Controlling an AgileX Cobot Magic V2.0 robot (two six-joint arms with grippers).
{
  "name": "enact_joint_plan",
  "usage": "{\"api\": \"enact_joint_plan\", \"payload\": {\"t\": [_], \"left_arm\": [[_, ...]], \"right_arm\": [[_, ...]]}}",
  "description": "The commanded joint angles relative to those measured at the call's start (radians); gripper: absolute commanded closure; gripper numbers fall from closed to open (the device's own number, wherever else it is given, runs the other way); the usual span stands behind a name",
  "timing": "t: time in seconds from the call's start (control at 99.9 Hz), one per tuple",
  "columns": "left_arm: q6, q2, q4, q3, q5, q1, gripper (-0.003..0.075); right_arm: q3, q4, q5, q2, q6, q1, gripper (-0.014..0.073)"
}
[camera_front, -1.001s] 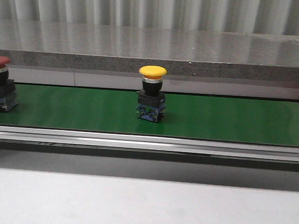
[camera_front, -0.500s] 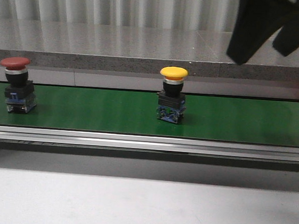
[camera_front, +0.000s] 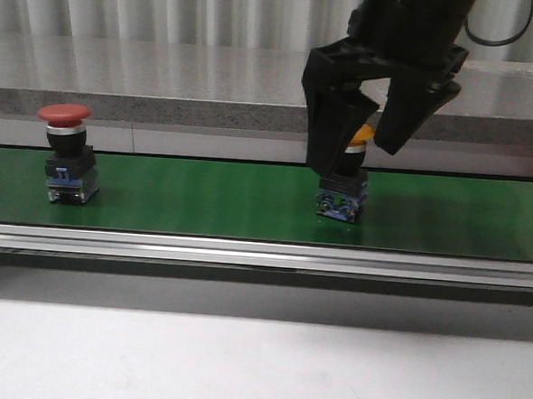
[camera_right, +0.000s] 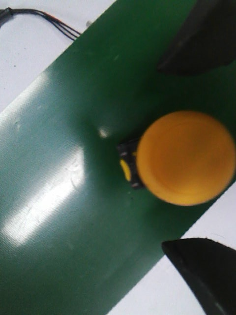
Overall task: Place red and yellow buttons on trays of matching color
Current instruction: 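Grasp the yellow button on the belt with the right gripper, then lower the yellow button onto the yellow tray and open the right gripper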
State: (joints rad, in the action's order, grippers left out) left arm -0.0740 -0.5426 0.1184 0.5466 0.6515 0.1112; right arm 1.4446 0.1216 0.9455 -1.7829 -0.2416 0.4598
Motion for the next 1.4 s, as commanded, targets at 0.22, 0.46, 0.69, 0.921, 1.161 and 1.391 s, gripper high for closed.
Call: {"api": "enact_joint_plan", "payload": {"t": [0.22,0.46,0.69,0.921,1.161,1.391], "left_arm": [[0.000,-0.001,0.014,0.027,-0.071,0.009,0.0726],[0.000,-0.001,0.014,0.027,-0.071,0.009,0.0726],[0.000,-0.001,0.014,0.027,-0.071,0.009,0.0726],[0.000,-0.001,0.014,0.027,-0.071,0.009,0.0726],[0.000,-0.001,0.014,0.027,-0.071,0.009,0.0726],[0.000,-0.001,0.014,0.027,-0.071,0.009,0.0726]], "right_arm": [[0.059,-0.002,0.029,-0.031,-0.027,-0.019,0.0409],[0.067,-0.002,0.026,0.025,-0.023,-0.053,0.0547],[0.067,-0.020,0.029,0.164,0.031,-0.205,0.0547],[0.067,-0.085,0.048,0.263,0.149,-0.476,0.0547],[0.057,-0.091,0.063,0.273,0.242,-0.757,0.0547],[-0.025,-0.109,-0.029,0.265,0.297,-0.968,0.0547]]}}
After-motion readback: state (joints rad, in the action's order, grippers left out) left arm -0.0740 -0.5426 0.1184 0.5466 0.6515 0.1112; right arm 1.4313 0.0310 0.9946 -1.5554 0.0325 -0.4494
